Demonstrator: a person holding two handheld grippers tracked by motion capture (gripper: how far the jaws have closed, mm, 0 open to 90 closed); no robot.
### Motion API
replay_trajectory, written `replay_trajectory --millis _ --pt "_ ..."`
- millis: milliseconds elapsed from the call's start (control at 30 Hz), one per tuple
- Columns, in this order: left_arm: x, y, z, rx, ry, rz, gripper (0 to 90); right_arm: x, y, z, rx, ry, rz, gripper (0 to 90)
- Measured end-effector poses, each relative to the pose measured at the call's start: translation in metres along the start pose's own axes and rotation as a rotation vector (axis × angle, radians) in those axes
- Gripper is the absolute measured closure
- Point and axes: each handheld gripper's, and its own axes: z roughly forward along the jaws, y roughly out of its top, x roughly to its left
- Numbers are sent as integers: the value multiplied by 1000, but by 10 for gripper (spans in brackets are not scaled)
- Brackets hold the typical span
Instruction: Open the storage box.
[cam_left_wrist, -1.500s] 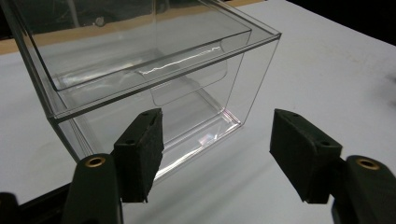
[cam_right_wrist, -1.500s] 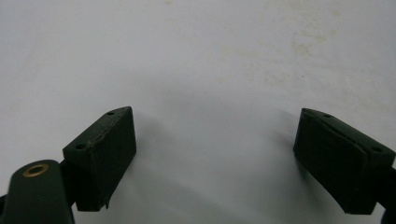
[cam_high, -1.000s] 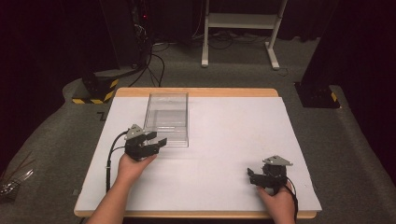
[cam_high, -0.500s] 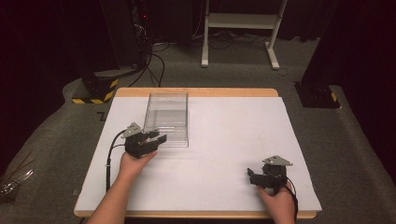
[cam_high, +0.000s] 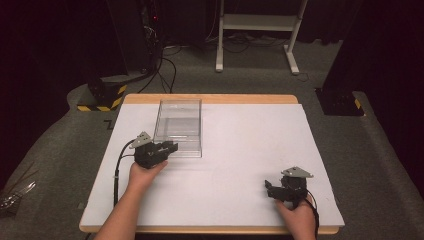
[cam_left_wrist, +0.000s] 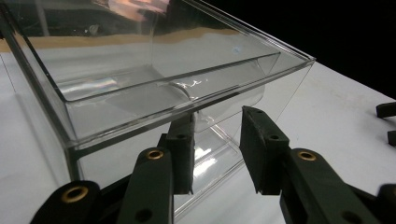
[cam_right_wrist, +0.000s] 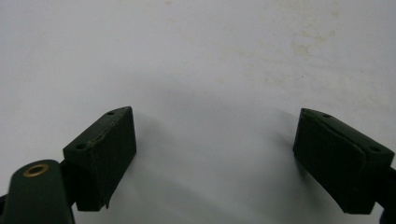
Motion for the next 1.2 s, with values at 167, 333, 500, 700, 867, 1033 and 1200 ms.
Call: replay_trajectory --millis 167,333,500,700,867,1033,1200 --pt "-2 0 0 -27 10 7 619 0 0 0 0 -1 -2 133" --pt "0 -1 0 -31 18 -1 682 0 0 0 0 -2 0 134" --pt "2 -3 -1 -44 1 14 728 0 0 0 0 -3 0 134" --pt "5 -5 -4 -55 -24 13 753 0 0 0 0 -3 -2 135" --pt "6 -5 -7 -48 -27 22 769 0 0 0 0 -3 0 135" --pt "4 -5 -11 -39 -29 25 781 0 0 0 -1 -3 -2 135" --pt "2 -8 -14 -47 -33 22 792 0 0 0 0 -3 -3 135"
